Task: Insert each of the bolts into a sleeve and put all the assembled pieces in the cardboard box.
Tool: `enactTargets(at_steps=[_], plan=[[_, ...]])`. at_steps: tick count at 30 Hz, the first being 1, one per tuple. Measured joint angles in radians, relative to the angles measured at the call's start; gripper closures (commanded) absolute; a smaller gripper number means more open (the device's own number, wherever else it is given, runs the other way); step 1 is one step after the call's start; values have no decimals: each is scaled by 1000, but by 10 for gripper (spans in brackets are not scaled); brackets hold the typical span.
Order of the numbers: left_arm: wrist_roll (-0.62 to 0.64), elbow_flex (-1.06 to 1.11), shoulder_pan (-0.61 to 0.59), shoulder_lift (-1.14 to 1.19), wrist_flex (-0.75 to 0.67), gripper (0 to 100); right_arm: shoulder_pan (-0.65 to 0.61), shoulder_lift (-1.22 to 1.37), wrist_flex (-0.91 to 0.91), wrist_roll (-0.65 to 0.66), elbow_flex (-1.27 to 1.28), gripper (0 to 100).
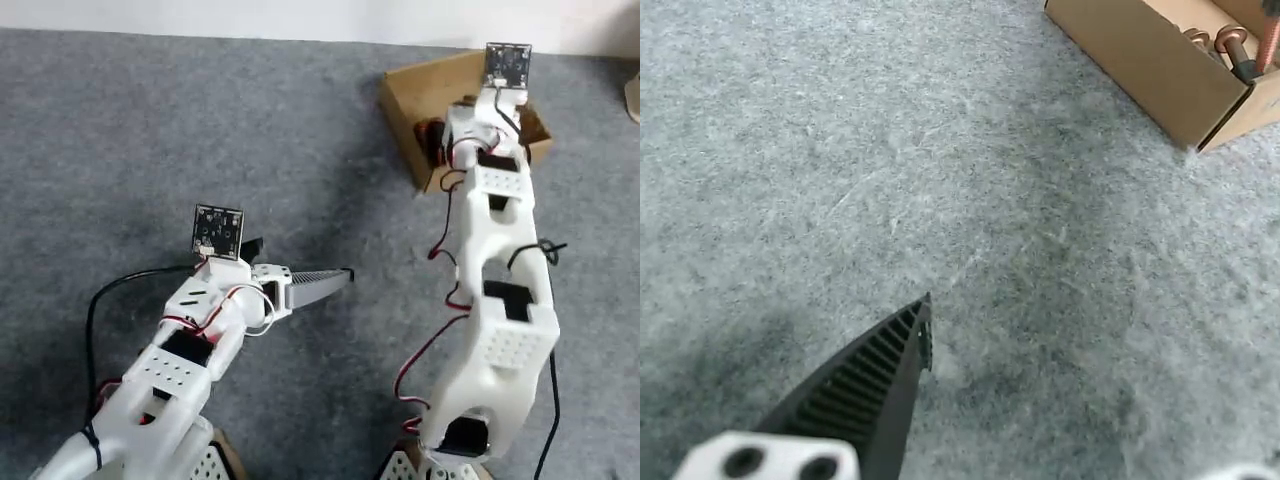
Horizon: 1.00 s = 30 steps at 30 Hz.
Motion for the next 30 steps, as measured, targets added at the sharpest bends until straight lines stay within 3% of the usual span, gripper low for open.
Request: enactTargets(at_steps=[5,10,13,19,26,30], plan=[[0,0,0,0,0,451,0,110,15,-14,-74,962],[0,8,0,0,0,451,0,155,35,-14,-97,763],[0,9,0,0,0,451,3,153,127,-14,-129,728],[0,9,0,0,0,451,0,153,370,-6,-239,740],[0,9,0,0,0,451,5,152,752,-6,-451,985],[0,9,0,0,0,451,5,153,950,-6,-554,993]])
